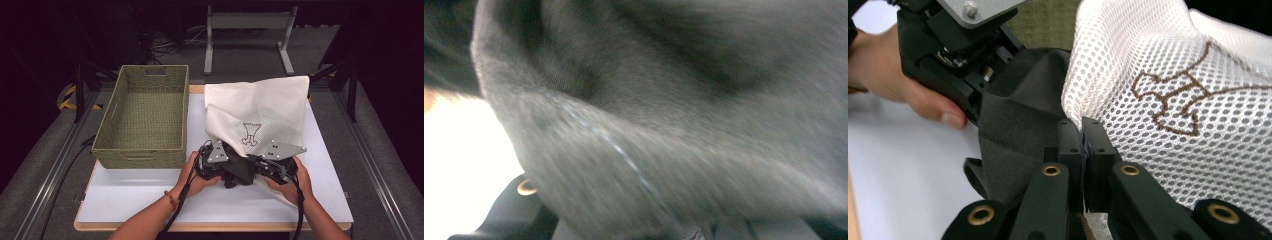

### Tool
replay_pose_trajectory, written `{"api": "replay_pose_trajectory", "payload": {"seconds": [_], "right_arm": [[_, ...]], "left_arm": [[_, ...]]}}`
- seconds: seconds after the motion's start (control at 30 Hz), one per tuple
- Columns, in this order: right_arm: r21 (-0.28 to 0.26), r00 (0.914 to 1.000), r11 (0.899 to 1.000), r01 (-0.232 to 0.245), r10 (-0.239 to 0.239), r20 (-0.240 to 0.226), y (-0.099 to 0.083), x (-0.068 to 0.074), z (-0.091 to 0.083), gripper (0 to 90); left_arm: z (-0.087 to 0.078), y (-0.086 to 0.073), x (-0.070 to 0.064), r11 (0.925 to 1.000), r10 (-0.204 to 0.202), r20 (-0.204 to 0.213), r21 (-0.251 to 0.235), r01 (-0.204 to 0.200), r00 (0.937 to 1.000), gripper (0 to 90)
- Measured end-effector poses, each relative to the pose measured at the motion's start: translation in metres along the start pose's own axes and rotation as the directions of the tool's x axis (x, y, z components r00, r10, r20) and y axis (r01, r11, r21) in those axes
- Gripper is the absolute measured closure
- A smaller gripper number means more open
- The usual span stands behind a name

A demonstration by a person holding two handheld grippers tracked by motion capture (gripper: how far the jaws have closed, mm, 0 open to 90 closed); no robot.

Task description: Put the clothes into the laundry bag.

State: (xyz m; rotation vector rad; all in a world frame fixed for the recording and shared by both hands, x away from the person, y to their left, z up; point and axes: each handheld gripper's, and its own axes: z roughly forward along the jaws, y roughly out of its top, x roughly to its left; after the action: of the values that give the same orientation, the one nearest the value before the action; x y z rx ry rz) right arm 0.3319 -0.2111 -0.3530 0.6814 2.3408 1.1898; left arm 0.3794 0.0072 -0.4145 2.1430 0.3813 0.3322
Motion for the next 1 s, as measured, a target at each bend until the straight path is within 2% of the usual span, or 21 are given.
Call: {"api": "replay_pose_trajectory", "payload": {"seconds": [0.1, 0.2, 0.23, 0.3, 0.37, 0.4, 0.47, 0.53, 0.57, 0.6, 0.63, 0.67, 0.73, 0.8, 0.83, 0.93, 0.97, 1.0], "right_arm": [[-0.038, 0.9998, 0.999, 0.012, -0.013, -0.016, 0.013, 0.005, -0.006, 88.3], [-0.080, 0.9992, 0.997, 0.022, -0.025, -0.031, 0.027, 0.010, -0.015, 88.3], [-0.080, 0.9992, 0.997, 0.022, -0.025, -0.031, 0.027, 0.010, -0.015, 88.3], [-0.094, 0.9988, 0.995, 0.039, -0.042, -0.027, 0.034, 0.014, -0.021, 88.3], [-0.094, 0.9982, 0.994, 0.057, -0.058, -0.015, 0.040, 0.015, -0.025, 88.3], [-0.097, 0.9986, 0.994, 0.050, -0.051, -0.011, 0.041, 0.015, -0.027, 88.3], [-0.090, 0.9988, 0.995, 0.048, -0.049, -0.008, 0.038, 0.014, -0.027, 88.2], [-0.067, 0.9984, 0.996, 0.056, -0.056, 0.009, 0.034, 0.014, -0.024, 88.3], [-0.060, 0.9986, 0.997, 0.053, -0.053, -0.001, 0.030, 0.014, -0.023, 88.2], [-0.053, 0.9985, 0.997, 0.054, -0.054, -0.009, 0.026, 0.015, -0.020, 88.2], [-0.053, 0.9985, 0.997, 0.054, -0.054, -0.009, 0.026, 0.015, -0.020, 88.2], [-0.042, 0.9984, 0.998, 0.053, -0.054, -0.016, 0.023, 0.016, -0.018, 88.2], [-0.031, 0.9982, 0.998, 0.054, -0.055, -0.026, 0.019, 0.018, -0.015, 88.2], [-0.019, 0.9977, 0.998, 0.058, -0.058, -0.036, 0.015, 0.021, -0.011, 88.2], [-0.020, 0.9975, 0.998, 0.058, -0.059, -0.038, 0.014, 0.022, -0.009, 88.2], [-0.021, 0.9980, 0.999, 0.047, -0.048, -0.042, 0.013, 0.024, -0.006, 88.2], [-0.029, 0.9984, 0.999, 0.040, -0.041, -0.040, 0.013, 0.024, -0.007, 88.2], [-0.029, 0.9984, 0.999, 0.040, -0.041, -0.040, 0.013, 0.024, -0.007, 88.2]], "left_arm": [[-0.011, 0.011, -0.005, 0.9976, 0.017, -0.023, -0.067, -0.019, 0.9996, 81.3], [-0.023, 0.023, -0.011, 0.9929, 0.033, -0.040, -0.113, -0.037, 0.9987, 81.3], [-0.023, 0.023, -0.011, 0.9929, 0.033, -0.040, -0.113, -0.037, 0.9987, 81.3], [-0.034, 0.032, -0.012, 0.9903, 0.022, -0.019, -0.137, -0.024, 0.9996, 81.2], [-0.039, 0.039, -0.011, 0.9938, 0.011, 0.016, -0.111, -0.009, 0.9998, 79.7], [-0.037, 0.040, -0.010, 0.9973, 0.017, 0.062, -0.073, -0.012, 0.9980, 78.7], [-0.034, 0.038, -0.012, 0.9973, 0.073, 0.052, -0.016, -0.072, 0.9959, 76.7], [-0.034, 0.032, -0.013, 0.9939, 0.105, 0.076, 0.028, -0.107, 0.9916, 74.8], [-0.035, 0.026, -0.012, 0.9921, 0.109, 0.103, 0.049, -0.115, 0.9887, 75.1], [-0.035, 0.026, -0.012, 0.9921, 0.109, 0.103, 0.049, -0.115, 0.9887, 74.5], [-0.037, 0.020, -0.012, 0.9919, 0.092, 0.130, 0.075, -0.102, 0.9872, 74.5], [-0.038, 0.016, -0.012, 0.9925, 0.086, 0.130, 0.076, -0.096, 0.9877, 71.2], [-0.040, 0.006, -0.012, 0.9892, 0.101, 0.114, 0.094, -0.112, 0.9883, 72.2], [-0.038, 0.001, -0.012, 0.9931, 0.082, 0.112, 0.074, -0.091, 0.9903, 73.2], [-0.037, 0.001, -0.012, 0.9931, 0.086, 0.105, 0.071, -0.094, 0.9908, 73.5], [-0.024, 0.007, -0.014, 0.9965, 0.079, 0.089, 0.020, -0.081, 0.9929, 76.2], [-0.015, 0.012, -0.016, 0.9965, 0.084, 0.062, -0.010, -0.083, 0.9946, 77.1], [-0.015, 0.012, -0.016, 0.9965, 0.084, 0.062, -0.010, -0.083, 0.9946, 77.5]]}}
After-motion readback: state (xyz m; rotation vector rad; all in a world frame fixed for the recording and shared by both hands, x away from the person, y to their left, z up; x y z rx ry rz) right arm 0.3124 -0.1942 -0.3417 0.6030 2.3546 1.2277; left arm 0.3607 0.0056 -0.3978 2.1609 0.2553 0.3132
